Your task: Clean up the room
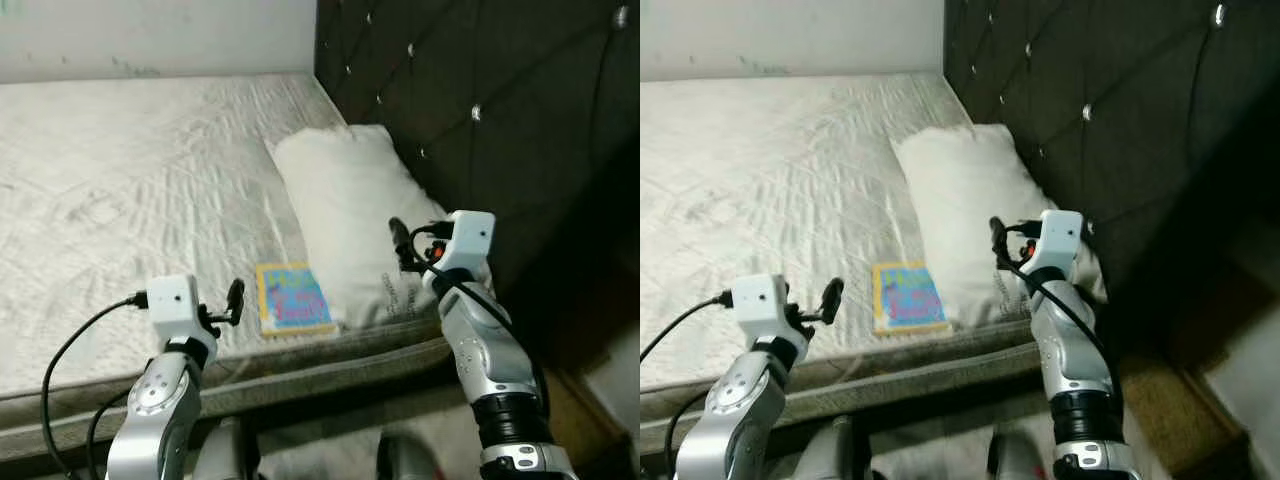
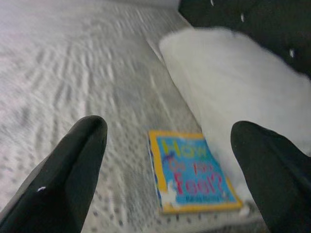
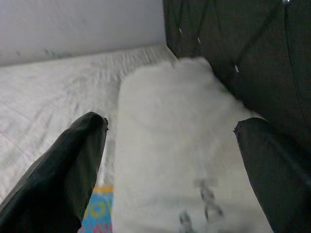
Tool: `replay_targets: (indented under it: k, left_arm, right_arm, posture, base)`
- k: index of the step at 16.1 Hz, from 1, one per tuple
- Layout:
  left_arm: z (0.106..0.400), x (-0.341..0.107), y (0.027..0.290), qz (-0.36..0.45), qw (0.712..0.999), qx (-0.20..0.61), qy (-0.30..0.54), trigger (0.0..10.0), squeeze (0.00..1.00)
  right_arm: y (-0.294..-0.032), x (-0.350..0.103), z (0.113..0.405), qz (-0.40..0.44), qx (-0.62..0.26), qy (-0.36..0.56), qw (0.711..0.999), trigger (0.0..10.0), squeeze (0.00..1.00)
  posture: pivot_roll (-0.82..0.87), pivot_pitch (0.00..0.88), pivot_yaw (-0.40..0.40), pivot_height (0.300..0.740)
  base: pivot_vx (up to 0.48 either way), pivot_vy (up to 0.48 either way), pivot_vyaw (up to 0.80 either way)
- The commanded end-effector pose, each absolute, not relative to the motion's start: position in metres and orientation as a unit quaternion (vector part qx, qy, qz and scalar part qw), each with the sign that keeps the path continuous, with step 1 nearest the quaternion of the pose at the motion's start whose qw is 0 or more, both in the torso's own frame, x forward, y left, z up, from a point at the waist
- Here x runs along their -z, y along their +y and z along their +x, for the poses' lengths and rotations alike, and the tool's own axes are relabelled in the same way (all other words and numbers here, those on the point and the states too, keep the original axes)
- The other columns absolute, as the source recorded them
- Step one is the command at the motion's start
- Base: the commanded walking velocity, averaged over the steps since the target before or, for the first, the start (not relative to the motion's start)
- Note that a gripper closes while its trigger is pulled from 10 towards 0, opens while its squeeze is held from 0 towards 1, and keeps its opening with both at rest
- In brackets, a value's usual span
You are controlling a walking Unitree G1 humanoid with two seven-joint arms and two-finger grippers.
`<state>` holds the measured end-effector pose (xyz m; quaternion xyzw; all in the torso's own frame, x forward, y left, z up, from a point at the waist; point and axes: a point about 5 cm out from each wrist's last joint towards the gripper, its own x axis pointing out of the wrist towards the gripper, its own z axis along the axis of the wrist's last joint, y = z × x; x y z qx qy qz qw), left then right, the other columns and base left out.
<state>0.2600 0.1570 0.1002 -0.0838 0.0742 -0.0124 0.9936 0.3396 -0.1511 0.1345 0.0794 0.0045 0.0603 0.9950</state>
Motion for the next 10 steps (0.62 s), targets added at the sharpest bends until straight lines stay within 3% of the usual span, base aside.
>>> replay_targets:
  k: [1, 10]
  left_arm:
    - [0.259, -0.095, 0.157, -0.080, 0.993, 0.011, 0.084, 10.0, 0.00]
    - [0.275, -0.075, 0.169, -0.075, 0.991, -0.012, 0.107, 10.0, 0.00]
  right_arm:
    - [-0.150, -0.137, 0.343, 0.076, -0.064, 0.002, 0.995, 10.0, 0.00]
    - [-0.149, -0.115, 0.340, 0.064, -0.071, 0.031, 0.995, 10.0, 0.00]
  posture:
    - [-0.02, 0.000, -0.008, 0.731]
    - [-0.02, 0.000, -0.016, 0.740]
  base:
    - [0.000, 0.000, 0.00]
    - [0.000, 0.000, 0.00]
